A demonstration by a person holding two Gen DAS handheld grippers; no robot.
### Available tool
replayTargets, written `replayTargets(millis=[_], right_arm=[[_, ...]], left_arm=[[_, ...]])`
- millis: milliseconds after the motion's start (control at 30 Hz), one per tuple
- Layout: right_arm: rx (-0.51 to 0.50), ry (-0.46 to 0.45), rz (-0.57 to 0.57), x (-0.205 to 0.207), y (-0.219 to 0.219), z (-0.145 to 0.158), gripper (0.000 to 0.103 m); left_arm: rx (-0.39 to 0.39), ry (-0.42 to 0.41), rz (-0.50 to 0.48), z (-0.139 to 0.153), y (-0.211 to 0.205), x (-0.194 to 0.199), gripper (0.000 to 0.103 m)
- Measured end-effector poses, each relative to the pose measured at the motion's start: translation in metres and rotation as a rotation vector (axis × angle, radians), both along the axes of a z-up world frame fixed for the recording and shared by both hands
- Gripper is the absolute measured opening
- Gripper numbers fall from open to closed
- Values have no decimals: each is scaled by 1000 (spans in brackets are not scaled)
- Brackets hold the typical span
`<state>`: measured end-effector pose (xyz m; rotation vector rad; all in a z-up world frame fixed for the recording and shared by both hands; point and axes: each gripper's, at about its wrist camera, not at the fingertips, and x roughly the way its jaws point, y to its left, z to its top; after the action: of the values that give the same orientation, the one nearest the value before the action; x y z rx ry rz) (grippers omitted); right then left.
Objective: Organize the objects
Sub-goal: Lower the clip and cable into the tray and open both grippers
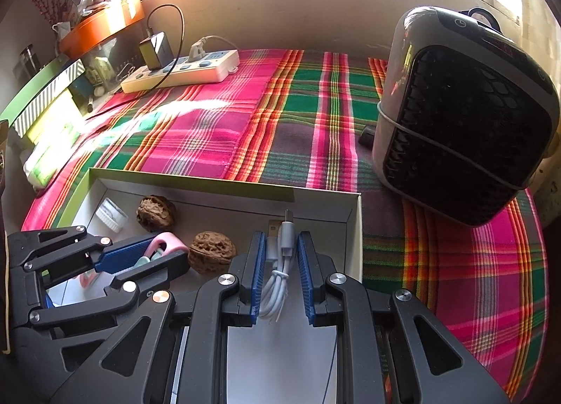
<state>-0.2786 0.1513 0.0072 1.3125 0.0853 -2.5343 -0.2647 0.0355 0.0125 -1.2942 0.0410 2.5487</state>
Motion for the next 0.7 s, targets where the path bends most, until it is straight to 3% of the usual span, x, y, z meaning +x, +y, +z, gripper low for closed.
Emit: replayTargets(millis=[700], right_arm=[[2,-1,-20,0,0,1,20]], left_arm=[[8,-12,-2,1,0,1,27]])
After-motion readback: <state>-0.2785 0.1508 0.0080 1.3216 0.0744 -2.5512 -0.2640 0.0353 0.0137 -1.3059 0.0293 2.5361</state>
